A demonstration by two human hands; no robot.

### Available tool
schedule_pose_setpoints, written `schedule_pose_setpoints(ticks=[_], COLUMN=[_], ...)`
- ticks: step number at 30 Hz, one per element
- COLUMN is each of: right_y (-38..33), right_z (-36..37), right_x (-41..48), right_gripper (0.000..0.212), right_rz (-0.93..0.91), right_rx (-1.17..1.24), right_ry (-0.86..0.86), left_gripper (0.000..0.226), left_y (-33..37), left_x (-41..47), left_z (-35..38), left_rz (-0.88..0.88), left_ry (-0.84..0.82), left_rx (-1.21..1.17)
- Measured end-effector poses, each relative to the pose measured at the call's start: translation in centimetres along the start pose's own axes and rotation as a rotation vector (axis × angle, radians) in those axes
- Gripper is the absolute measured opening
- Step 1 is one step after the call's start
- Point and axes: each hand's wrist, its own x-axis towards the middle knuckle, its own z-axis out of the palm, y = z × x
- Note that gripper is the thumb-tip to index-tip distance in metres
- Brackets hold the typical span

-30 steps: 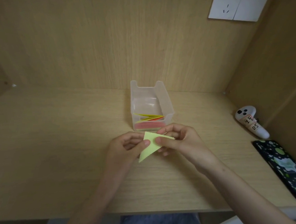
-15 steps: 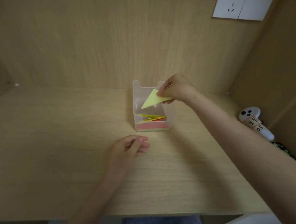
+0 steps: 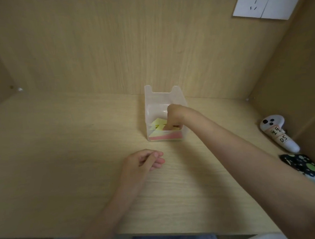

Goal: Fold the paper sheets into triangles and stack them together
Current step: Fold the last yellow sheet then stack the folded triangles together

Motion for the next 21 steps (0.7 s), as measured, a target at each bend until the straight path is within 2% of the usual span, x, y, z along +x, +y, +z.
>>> schedule_pose_setpoints(ticks=[3, 6, 10, 16, 21], right_y=[0.1, 0.1, 0.4, 0.6, 0.7], right_z=[0.6, 0.7, 0.6, 0.5, 0.2], right_x=[0.6, 0.7, 1.1, 1.5, 1.2], right_gripper=[0.039, 0.02, 0.03, 0.019, 0.026], right_rz=[-0.014, -0.028, -0.008, -0.03, -0.1], right_rx=[-0.037, -0.022, -0.03, 0.029, 0.006], right_ry=[-0.047, -0.078, -0.082, -0.173, -0.227], left_gripper=[0.021, 0.021, 0.02, 0.019, 0.019], left_y=[-0.1, -0.3, -0.3, -0.3, -0.4], left_x=[-0.1, -0.1, -0.3, -0.3, -0.3], left_z=[0.0, -0.1, -0.2, -0.1, 0.0], left_rz=[0.005, 0.007, 0.025, 0.031, 0.046], left_ry=[-0.007, -0.005, -0.001, -0.003, 0.001], left_rx=[0.004, 0.006, 0.016, 0.011, 0.009])
